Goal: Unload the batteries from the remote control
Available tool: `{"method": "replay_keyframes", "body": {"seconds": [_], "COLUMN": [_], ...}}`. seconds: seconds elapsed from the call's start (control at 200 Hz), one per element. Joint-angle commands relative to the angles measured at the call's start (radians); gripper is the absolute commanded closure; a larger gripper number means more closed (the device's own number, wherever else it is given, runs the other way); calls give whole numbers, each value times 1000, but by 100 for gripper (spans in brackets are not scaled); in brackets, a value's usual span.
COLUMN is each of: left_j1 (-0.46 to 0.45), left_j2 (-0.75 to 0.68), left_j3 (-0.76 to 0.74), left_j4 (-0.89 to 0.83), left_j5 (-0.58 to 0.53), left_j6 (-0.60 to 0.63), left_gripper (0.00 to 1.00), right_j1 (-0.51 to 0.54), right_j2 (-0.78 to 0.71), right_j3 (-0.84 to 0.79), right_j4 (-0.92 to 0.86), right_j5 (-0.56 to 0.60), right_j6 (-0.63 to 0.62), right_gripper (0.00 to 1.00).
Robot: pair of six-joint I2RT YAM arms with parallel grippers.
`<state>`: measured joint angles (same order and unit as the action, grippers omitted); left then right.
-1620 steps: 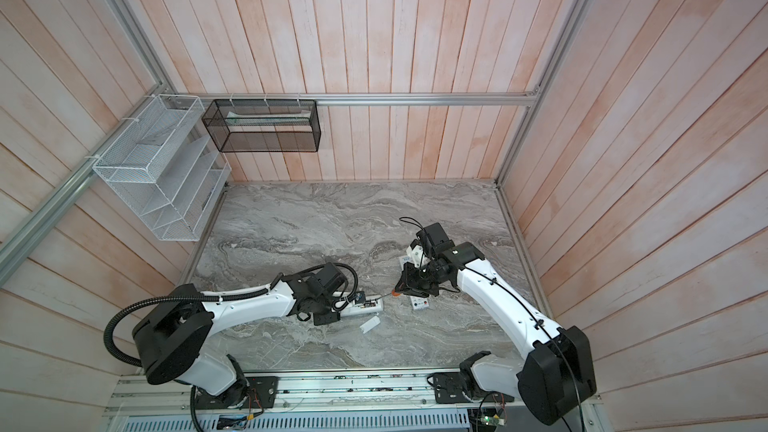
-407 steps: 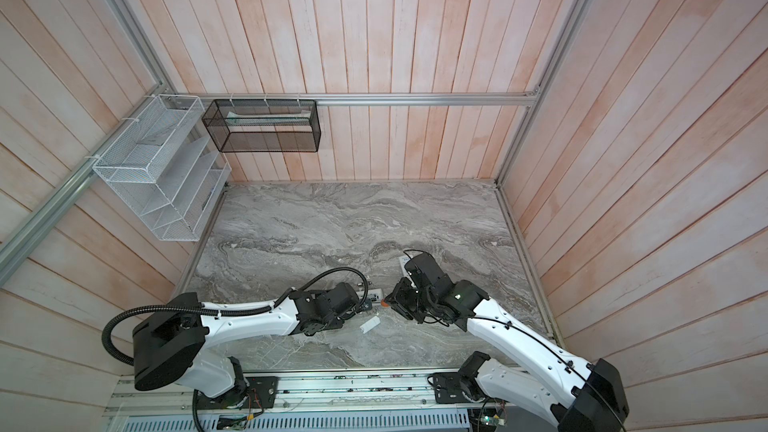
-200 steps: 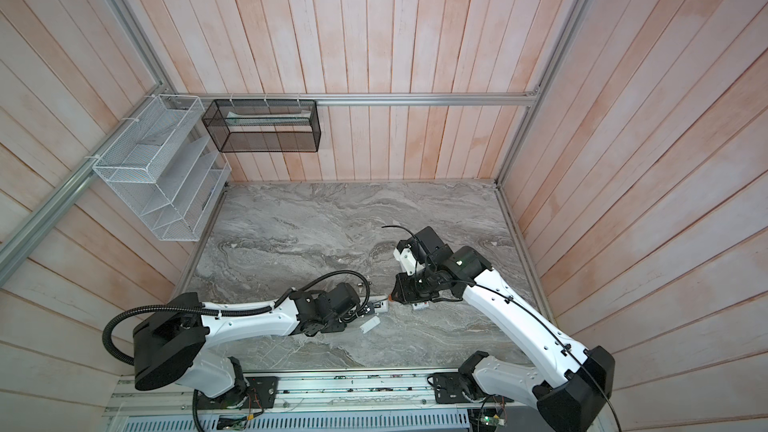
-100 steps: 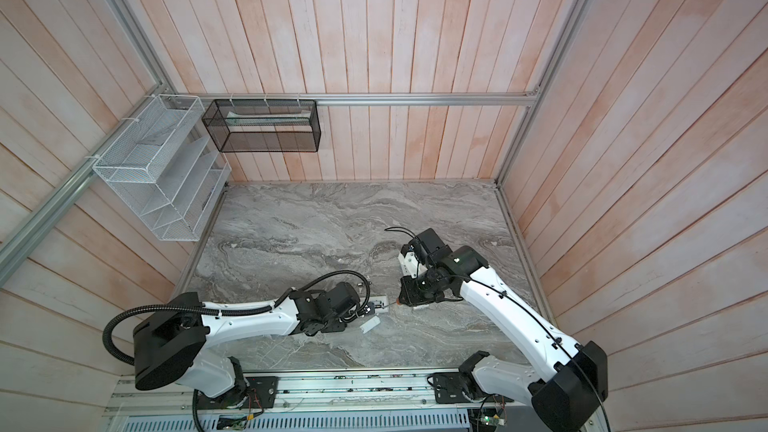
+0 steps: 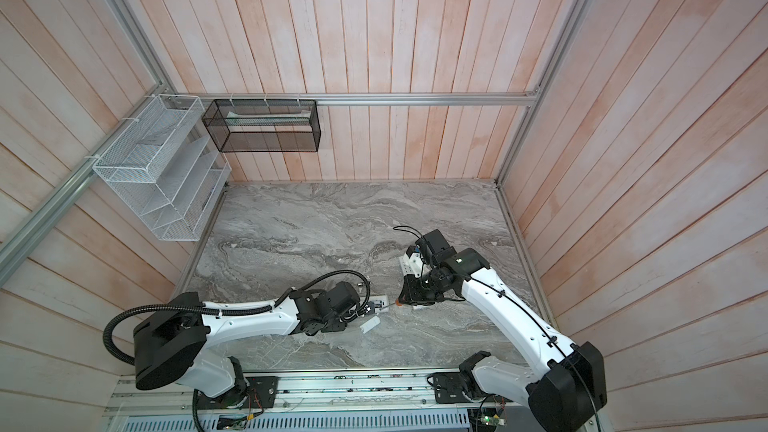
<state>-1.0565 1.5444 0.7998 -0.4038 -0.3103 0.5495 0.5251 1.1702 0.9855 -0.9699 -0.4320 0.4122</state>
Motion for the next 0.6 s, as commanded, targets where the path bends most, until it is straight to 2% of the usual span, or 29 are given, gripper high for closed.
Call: {"method": "replay_keyframes", "body": {"seconds": [0.0,0.595], "left_j1": [3,3], "left_j2": [10,10], "left_j3": [-16,-16], "left_j4": [17,17], "left_j5": [18,15], "left_j6": [3,0], "left_gripper": [98,98], "right_j1": [-18,-76], "right_j2": [-23,-18], "right_j3": [6,-57], "right_j4": [15,29], "right_j5": [-52,-34], "right_j6": [19,20], "right_gripper": [100,100]}}
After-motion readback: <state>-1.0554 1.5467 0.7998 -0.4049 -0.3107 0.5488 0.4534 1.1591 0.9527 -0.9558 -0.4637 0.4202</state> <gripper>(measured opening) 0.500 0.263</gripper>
